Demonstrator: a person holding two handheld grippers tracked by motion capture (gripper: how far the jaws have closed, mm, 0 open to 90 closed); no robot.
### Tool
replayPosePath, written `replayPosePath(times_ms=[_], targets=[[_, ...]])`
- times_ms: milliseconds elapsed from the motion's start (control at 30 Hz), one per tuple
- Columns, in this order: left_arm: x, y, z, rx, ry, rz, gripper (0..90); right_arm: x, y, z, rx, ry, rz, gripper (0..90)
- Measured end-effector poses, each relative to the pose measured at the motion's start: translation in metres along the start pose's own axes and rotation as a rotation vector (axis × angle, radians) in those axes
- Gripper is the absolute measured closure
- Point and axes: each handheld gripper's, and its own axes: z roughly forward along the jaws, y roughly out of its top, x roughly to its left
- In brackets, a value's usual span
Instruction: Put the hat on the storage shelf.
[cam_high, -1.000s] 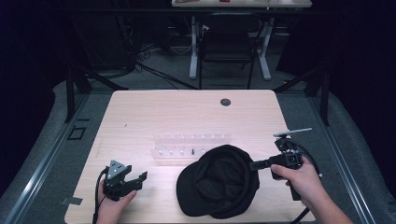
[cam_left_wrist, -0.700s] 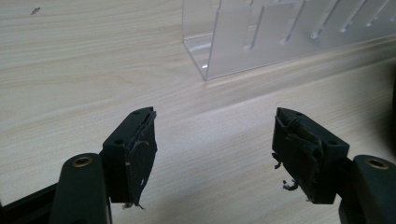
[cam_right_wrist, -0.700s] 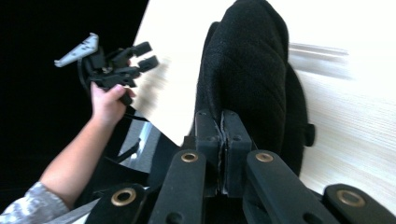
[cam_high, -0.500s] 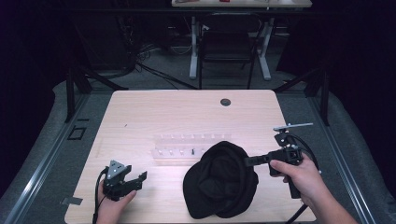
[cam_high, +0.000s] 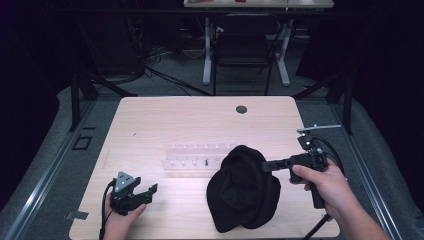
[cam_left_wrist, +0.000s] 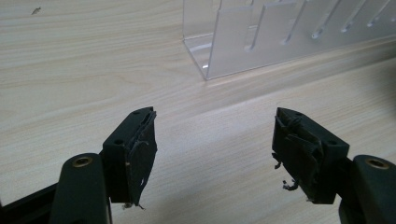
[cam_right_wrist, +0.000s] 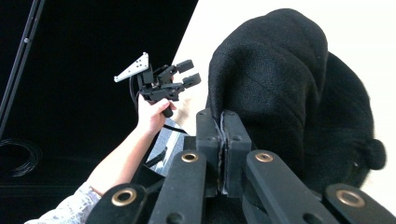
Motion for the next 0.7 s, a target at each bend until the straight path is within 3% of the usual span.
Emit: replayPosePath(times_ms=[333,700], targets=[[0.000,0.000,0.000,0.002,-0.002,0.000,30.3,0.017,0.007,-0.013,-0.026,0.021,0.003,88.3],[0.000,0.000,0.000,0.007,-0.002,0.004,30.3,0.024,0.014,-0.030,-0.108,0.052,0.003,88.5]])
